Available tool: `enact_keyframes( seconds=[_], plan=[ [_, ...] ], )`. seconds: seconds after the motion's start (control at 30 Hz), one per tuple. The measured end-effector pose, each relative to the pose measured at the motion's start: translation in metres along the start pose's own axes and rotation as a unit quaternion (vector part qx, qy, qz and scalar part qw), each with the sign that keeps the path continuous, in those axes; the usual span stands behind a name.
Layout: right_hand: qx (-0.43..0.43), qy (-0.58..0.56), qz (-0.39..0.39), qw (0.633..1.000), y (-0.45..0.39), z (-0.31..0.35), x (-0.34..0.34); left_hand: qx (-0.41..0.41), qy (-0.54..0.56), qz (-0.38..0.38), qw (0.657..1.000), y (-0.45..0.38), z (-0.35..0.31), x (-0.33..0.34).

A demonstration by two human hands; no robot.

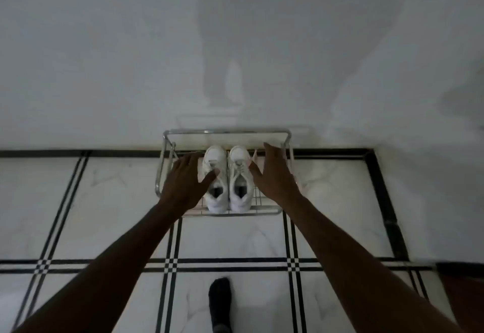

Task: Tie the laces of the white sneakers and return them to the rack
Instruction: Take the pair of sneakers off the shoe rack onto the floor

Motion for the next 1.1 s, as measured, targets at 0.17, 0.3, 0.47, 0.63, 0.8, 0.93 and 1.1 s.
enact_keyframes(
  seconds=[0.17,0.3,0.47,0.63,0.8,0.93,1.1],
  plan=[
    [0.142,-0.094,0.085,0.982,-0.062,-0.083,0.094,-0.129,0.158,0.103,0.973,-0.069,0.086,0.106],
    [0.230,-0.163,0.112,0.953,-0.094,-0.130,0.139,-0.188,0.301,0.125,0.927,-0.098,0.121,0.149],
    [0.240,-0.208,0.141,0.938,-0.119,-0.146,0.159,-0.215,0.494,0.180,0.823,-0.111,0.122,0.164],
    [0.222,-0.226,0.122,0.941,-0.103,-0.136,0.161,-0.189,0.518,0.166,0.817,-0.101,0.122,0.161],
    [0.170,-0.281,0.076,0.941,-0.038,-0.134,0.174,-0.143,0.509,0.105,0.842,-0.036,0.120,0.172],
    [0.151,-0.272,0.062,0.949,0.031,-0.148,0.203,-0.121,0.485,0.081,0.863,0.036,0.120,0.205],
    [0.152,-0.266,0.085,0.948,0.118,-0.179,0.250,-0.161,0.461,0.041,0.872,0.120,0.123,0.271]
  ],
)
Point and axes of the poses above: each hand's wrist, its own y-axis away from the middle knuckle, its own x-axis out of the palm, z = x × y, the point moved 1 cm from there along -y, towards the middle knuckle, and after that the axes turned 12 degrees about z, right-handed, at the moved point
